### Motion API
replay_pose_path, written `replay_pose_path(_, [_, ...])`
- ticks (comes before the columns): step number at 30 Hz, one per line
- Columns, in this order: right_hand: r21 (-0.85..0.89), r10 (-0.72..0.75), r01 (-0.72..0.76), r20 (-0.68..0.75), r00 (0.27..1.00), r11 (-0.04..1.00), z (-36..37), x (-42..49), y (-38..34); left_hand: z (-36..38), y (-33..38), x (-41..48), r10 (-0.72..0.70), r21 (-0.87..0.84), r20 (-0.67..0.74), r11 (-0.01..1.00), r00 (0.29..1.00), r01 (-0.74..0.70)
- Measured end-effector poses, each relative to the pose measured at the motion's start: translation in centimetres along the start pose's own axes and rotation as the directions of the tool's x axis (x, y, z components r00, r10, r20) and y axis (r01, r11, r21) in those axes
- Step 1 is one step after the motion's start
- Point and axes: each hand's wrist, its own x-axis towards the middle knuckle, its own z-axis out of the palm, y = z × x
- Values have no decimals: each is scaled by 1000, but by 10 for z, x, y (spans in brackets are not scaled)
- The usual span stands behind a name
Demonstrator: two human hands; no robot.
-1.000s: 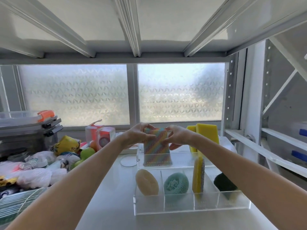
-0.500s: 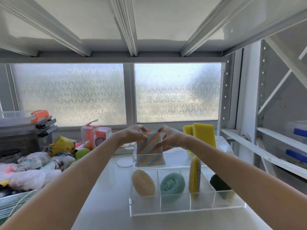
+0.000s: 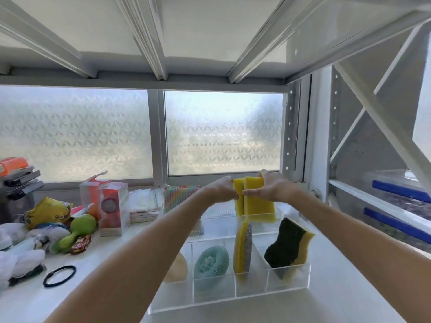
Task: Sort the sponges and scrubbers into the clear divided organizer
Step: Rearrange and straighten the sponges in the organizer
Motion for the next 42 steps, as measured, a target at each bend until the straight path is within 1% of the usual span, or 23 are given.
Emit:
replay_pose_path(2, [31,-52,54,-74,996,998,1,-4,1,2,0,4,-22,-104,-23,994,999,19])
replay_pose_path(5, [92,-120,130,-115,986,987,0,-11,-4,0,-3,8,-31,-184,-57,983,998,20])
replay_pose_path(8, [56,-179,189,-151,972,980,2,-15,-9,1,-5,10,28,-147,-80,988,996,-39])
replay_pose_path(12, [-22,-164,163,-147,975,986,8,-17,-10,5,-8,7,109,-84,-129,989,986,-121])
replay_pose_path(18, [-73,-141,128,-209,968,989,7,-14,-18,2,-6,8,136,-44,-95,989,986,-140])
replay_pose_path(20, [-37,-128,123,-186,974,992,5,-12,-17,4,-6,10,139,-30,-103,989,985,-143])
replay_pose_path(22, [-13,-87,86,-122,989,996,8,-9,-15,6,-11,14,135,-15,-103,990,985,-137])
replay_pose_path(24, [-47,-81,77,-88,993,996,16,-7,-13,7,-13,15,122,6,-73,993,990,-122])
replay_pose_path(26, [-74,-68,66,-22,997,995,23,-5,-13,7,-12,13,83,29,-32,996,996,-82])
replay_pose_path(27, [-89,-58,59,10,998,994,24,-5,-13,7,-10,11,56,61,-23,997,998,-54])
replay_pose_path(28, [-103,-64,64,6,998,993,24,-7,-12,5,-8,9,35,105,-32,994,999,-32])
replay_pose_path(29, [-115,-97,92,-41,994,989,21,-13,-12,3,-7,5,39,149,-69,988,997,-29])
replay_pose_path(30, [-124,-156,141,-118,981,982,16,-20,-12,-1,-7,0,55,182,-123,983,991,-32])
replay_pose_path(32, [-125,-299,274,-277,913,953,4,-44,-11,-14,-11,-12,103,195,-223,979,969,-59])
replay_pose_path(33, [-127,-350,326,-309,884,937,-1,-57,-11,-21,-15,-19,132,181,-253,980,959,-87])
replay_pose_path(34, [-126,-375,354,-292,880,927,-5,-72,-11,-27,-20,-27,160,165,-273,979,948,-118])
replay_pose_path(35, [-119,-373,354,-225,900,927,-6,-86,-14,-33,-24,-35,184,147,-288,978,940,-147])
replay_pose_path(37, [-132,-305,303,6,952,944,0,-109,-21,-40,-30,-52,206,109,-287,977,936,-182])
replay_pose_path(38, [-150,-270,283,101,957,947,5,-115,-25,-42,-30,-60,208,80,-257,978,944,-194])
replay_pose_path(39, [-160,-248,274,161,955,948,10,-118,-27,-43,-30,-69,210,45,-200,978,957,-205])
replay_pose_path(40, [-151,-242,271,186,952,951,13,-117,-29,-43,-30,-77,207,14,-118,978,971,-207])
replay_pose_path(42, [-62,-236,255,223,946,965,10,-112,-29,-43,-31,-92,192,1,75,981,979,-193])
